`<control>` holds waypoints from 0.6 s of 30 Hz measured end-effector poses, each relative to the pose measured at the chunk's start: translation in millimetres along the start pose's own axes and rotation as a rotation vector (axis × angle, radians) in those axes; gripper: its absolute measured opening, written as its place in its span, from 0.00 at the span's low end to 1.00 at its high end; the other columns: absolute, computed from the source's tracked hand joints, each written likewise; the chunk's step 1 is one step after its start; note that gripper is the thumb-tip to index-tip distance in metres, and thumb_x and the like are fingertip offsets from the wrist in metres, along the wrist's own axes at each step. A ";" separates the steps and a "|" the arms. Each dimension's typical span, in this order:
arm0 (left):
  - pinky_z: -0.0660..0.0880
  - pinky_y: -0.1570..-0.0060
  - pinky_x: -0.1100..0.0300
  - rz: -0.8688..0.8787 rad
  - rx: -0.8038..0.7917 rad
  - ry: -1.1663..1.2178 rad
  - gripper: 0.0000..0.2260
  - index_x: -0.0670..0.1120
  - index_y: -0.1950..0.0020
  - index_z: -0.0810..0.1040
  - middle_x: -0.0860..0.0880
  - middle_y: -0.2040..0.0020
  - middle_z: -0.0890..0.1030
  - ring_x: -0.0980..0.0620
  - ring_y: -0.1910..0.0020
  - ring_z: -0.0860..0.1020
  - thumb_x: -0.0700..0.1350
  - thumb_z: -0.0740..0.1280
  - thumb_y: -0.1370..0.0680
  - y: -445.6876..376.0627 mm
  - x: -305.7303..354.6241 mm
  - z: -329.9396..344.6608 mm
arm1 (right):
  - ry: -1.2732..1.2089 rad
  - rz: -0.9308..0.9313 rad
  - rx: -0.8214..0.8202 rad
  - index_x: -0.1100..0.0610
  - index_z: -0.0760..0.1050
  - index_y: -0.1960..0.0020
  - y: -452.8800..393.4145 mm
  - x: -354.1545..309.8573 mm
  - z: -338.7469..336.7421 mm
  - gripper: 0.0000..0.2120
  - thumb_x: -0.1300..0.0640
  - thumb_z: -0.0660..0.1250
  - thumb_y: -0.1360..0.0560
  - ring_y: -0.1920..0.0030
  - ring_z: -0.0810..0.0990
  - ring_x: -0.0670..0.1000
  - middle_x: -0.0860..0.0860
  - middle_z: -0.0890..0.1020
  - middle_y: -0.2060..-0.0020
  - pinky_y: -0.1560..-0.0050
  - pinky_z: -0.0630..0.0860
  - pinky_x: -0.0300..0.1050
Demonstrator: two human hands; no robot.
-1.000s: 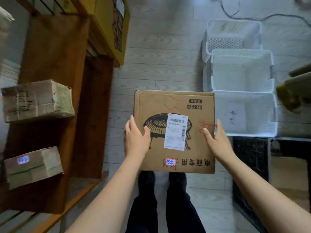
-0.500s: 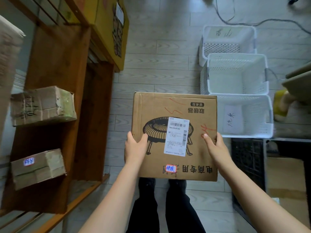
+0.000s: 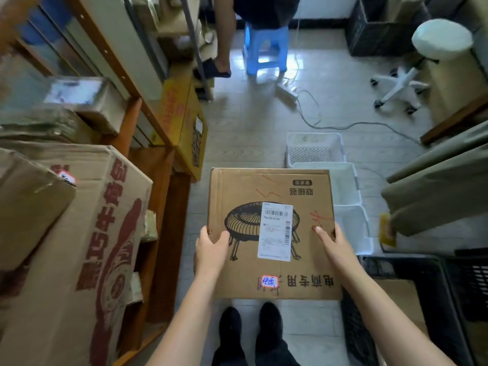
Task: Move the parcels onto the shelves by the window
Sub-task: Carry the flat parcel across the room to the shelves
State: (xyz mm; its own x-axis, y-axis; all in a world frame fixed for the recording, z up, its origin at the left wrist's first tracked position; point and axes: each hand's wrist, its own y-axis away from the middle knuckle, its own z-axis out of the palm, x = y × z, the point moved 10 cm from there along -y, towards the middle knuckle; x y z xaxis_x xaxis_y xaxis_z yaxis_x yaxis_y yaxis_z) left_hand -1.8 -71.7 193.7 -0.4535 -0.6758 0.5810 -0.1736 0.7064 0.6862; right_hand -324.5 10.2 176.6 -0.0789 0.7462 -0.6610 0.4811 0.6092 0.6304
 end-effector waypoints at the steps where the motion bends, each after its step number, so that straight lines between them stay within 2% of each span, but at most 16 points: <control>1: 0.69 0.28 0.41 0.007 0.006 0.000 0.36 0.48 0.19 0.62 0.43 0.23 0.71 0.40 0.27 0.71 0.59 0.65 0.24 13.1 12.8 -8.0 | -0.009 -0.005 -0.003 0.48 0.68 0.27 11.5 -11.3 -7.7 0.23 0.44 0.64 0.21 0.36 0.78 0.56 0.51 0.79 0.35 0.35 0.74 0.55; 2: 0.69 0.28 0.42 0.014 0.014 0.003 0.35 0.47 0.19 0.62 0.43 0.23 0.70 0.40 0.26 0.70 0.57 0.66 0.23 23.7 22.5 -15.5 | -0.010 -0.013 -0.001 0.47 0.68 0.27 20.6 -20.2 -15.2 0.24 0.43 0.64 0.21 0.36 0.78 0.57 0.51 0.79 0.34 0.34 0.74 0.57; 6: 0.71 0.30 0.43 0.089 0.021 0.029 0.40 0.48 0.21 0.65 0.43 0.26 0.74 0.40 0.29 0.73 0.61 0.64 0.31 69.4 70.1 -45.0 | -0.011 -0.067 0.007 0.47 0.67 0.26 57.9 -61.4 -51.5 0.27 0.40 0.64 0.22 0.35 0.78 0.57 0.51 0.79 0.34 0.34 0.75 0.61; 10: 0.69 0.31 0.48 0.178 0.022 0.070 0.28 0.45 0.22 0.67 0.42 0.26 0.74 0.41 0.28 0.72 0.52 0.67 0.20 107.4 110.8 -69.9 | -0.049 -0.156 -0.009 0.47 0.64 0.24 83.5 -101.4 -82.0 0.31 0.38 0.66 0.24 0.34 0.78 0.57 0.53 0.77 0.31 0.33 0.74 0.61; 12: 0.69 0.29 0.46 0.215 0.028 0.097 0.30 0.47 0.21 0.66 0.42 0.25 0.73 0.41 0.27 0.71 0.54 0.66 0.21 123.0 128.2 -84.8 | -0.117 -0.156 -0.020 0.47 0.62 0.23 100.0 -119.6 -95.5 0.35 0.37 0.67 0.26 0.33 0.76 0.56 0.52 0.75 0.29 0.33 0.74 0.58; 15: 0.69 0.28 0.42 0.239 0.016 0.154 0.30 0.47 0.21 0.67 0.42 0.24 0.73 0.41 0.27 0.71 0.56 0.66 0.21 140.6 151.2 -105.7 | -0.230 -0.186 -0.082 0.43 0.62 0.23 131.4 -146.1 -110.7 0.29 0.41 0.65 0.22 0.38 0.79 0.52 0.46 0.76 0.33 0.38 0.76 0.54; 18: 0.74 0.33 0.45 0.295 -0.036 0.250 0.21 0.48 0.28 0.74 0.44 0.32 0.79 0.44 0.34 0.77 0.53 0.66 0.19 159.4 176.6 -120.9 | -0.341 -0.213 -0.102 0.39 0.66 0.30 149.7 -165.0 -132.1 0.21 0.41 0.64 0.22 0.45 0.84 0.55 0.51 0.82 0.41 0.43 0.81 0.60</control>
State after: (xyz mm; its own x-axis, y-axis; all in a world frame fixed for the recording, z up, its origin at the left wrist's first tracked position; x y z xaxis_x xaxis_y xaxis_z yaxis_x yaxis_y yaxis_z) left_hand -3.8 -103.9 458.6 -0.2511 -0.4786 0.8414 -0.0346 0.8731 0.4863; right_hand -354.9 13.7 433.8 0.1348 0.4789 -0.8675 0.3947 0.7770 0.4903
